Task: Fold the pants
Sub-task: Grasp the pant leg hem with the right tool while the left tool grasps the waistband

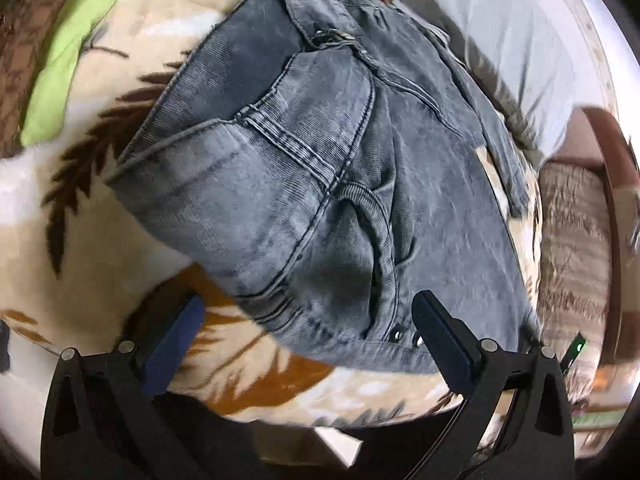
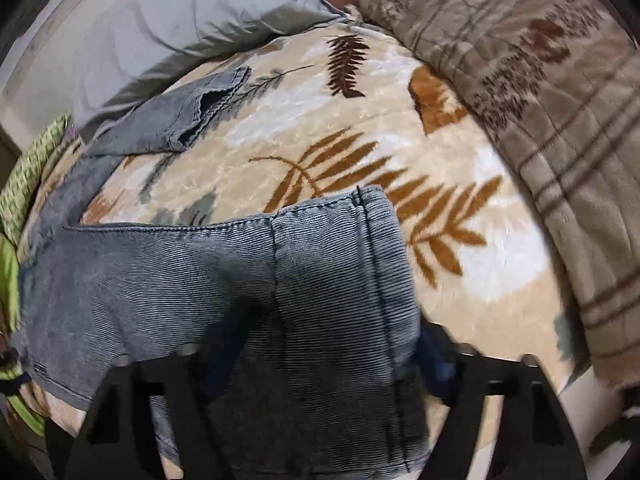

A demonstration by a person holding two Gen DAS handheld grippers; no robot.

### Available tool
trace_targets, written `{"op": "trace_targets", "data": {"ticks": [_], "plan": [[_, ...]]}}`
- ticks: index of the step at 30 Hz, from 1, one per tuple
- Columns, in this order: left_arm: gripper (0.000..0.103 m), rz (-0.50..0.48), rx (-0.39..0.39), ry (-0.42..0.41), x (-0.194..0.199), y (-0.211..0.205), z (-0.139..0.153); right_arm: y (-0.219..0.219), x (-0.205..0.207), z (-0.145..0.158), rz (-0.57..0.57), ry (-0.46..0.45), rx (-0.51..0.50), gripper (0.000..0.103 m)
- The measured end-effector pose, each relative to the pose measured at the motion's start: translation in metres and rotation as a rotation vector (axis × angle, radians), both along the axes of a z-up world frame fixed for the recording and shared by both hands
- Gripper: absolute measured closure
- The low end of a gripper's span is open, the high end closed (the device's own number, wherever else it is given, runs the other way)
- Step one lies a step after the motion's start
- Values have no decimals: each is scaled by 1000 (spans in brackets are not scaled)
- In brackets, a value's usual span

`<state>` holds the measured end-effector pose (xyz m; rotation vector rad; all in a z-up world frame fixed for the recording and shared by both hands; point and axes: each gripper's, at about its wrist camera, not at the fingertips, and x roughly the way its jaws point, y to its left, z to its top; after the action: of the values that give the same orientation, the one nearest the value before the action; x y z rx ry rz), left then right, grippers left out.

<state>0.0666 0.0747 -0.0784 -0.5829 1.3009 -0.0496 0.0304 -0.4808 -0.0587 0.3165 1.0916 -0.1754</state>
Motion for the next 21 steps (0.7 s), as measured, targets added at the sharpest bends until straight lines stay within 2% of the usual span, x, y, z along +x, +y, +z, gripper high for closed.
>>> {"op": "trace_targets", "data": {"ticks": [1, 2, 4, 6, 8, 10, 12, 14, 15, 17, 19, 21], "plan": [[7, 16, -2, -15, 0, -1, 3, -2, 0, 2, 9, -10, -9, 84], [32, 25, -26, -30, 0, -3, 8, -6, 2, 5, 19, -22, 26, 87], [54, 16, -44, -27, 0, -8, 17, -13, 1, 21, 21, -77, 66, 88], [57, -4, 19, -37, -3, -12, 26, -12, -2, 48, 43, -166, 28, 88], [58, -12, 46, -32, -5, -13, 24, -15, 0, 60, 41, -204, 13, 88], [58, -10, 89, -4, -4, -15, 14, -18, 8, 45, 37, -147, -5, 88], [59, -8, 76, 30, -4, -12, 5, -20, 15, 21, 25, -69, 6, 87], [60, -35, 97, 15, -7, -12, 10, -17, 17, 0, 12, -2, -14, 83], [60, -59, 107, 9, -9, -12, 15, -16, 18, -1, 9, 3, -31, 81], [60, -104, 118, -48, -20, -7, 35, -14, 15, 7, 2, -7, -78, 68], [59, -120, 148, -132, -24, -2, 61, -14, 15, 25, -7, -42, -136, 67], [45, -122, 194, -203, -16, 3, 86, -14, 21, 44, 2, -90, -156, 65]]}}
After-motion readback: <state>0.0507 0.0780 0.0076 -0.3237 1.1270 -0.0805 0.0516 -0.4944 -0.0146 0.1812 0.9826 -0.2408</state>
